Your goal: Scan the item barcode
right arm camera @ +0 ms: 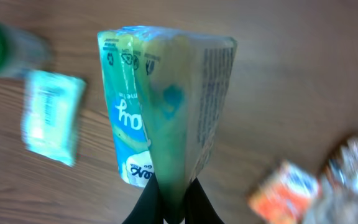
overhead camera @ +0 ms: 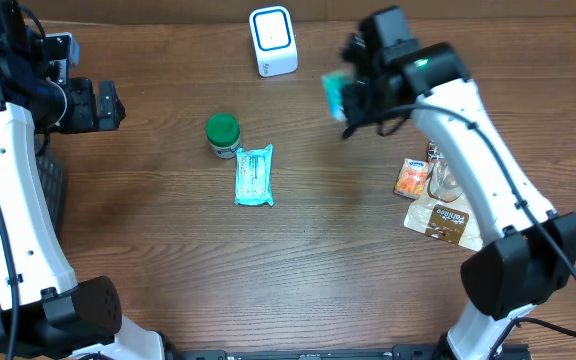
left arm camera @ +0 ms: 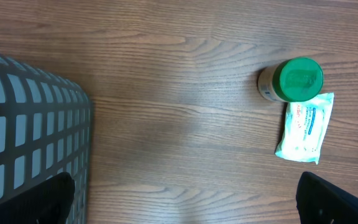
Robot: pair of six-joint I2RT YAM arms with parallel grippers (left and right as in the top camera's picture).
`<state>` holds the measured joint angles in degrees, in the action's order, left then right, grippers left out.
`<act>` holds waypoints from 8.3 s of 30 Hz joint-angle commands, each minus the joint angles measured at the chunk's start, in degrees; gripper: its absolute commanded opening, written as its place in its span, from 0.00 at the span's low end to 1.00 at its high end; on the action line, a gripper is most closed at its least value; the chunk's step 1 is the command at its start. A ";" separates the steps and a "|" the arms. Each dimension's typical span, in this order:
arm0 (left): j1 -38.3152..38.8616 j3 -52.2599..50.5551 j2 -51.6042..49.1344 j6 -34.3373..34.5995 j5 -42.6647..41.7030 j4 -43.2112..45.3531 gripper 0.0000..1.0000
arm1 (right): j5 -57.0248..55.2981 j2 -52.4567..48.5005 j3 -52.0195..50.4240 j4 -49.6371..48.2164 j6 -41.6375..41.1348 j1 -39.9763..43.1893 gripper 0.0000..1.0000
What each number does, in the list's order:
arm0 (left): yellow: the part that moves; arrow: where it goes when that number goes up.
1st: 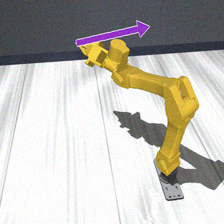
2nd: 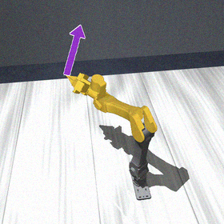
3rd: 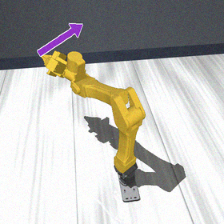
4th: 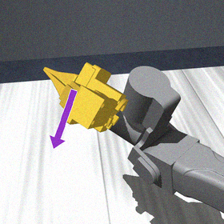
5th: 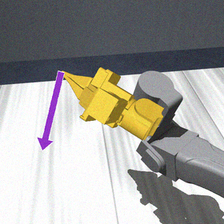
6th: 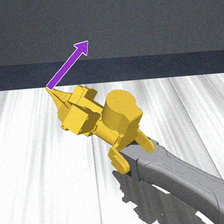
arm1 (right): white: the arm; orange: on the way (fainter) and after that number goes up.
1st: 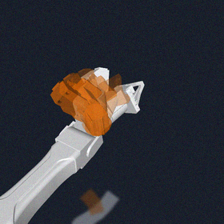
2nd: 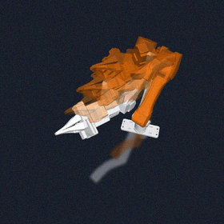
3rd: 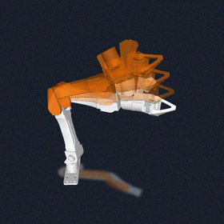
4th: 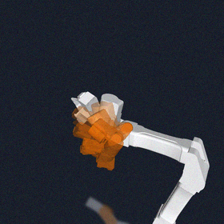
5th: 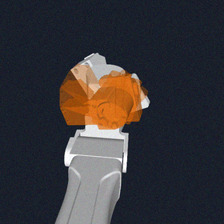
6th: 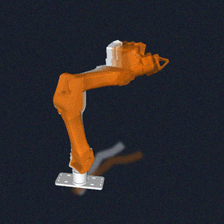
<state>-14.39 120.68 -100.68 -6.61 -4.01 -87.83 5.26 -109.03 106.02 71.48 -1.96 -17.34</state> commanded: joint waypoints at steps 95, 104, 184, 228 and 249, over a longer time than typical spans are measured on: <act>-0.22 0.22 0.04 -1.11 0.13 0.04 1.00 | 6.14 -12.59 -12.46 -17.57 -17.22 -9.77 0.28; -0.22 0.22 0.04 -1.11 0.13 0.04 1.00 | 5.51 -8.15 -11.15 -21.22 -11.04 -11.17 0.59; -0.17 0.22 -0.02 -1.11 0.13 0.04 0.99 | -9.86 1.20 -11.21 -6.64 -21.81 -6.95 0.04; -0.15 0.22 -0.02 -1.11 0.13 0.04 0.99 | -20.02 -11.87 -4.07 2.12 -21.92 -24.61 0.55; -0.15 0.22 -0.02 -1.11 0.13 0.04 1.00 | 26.18 -10.78 -10.29 -4.55 12.98 13.57 0.71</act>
<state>-14.39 120.68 -100.68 -6.61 -4.03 -87.85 22.11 -121.71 98.39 67.99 3.75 -4.05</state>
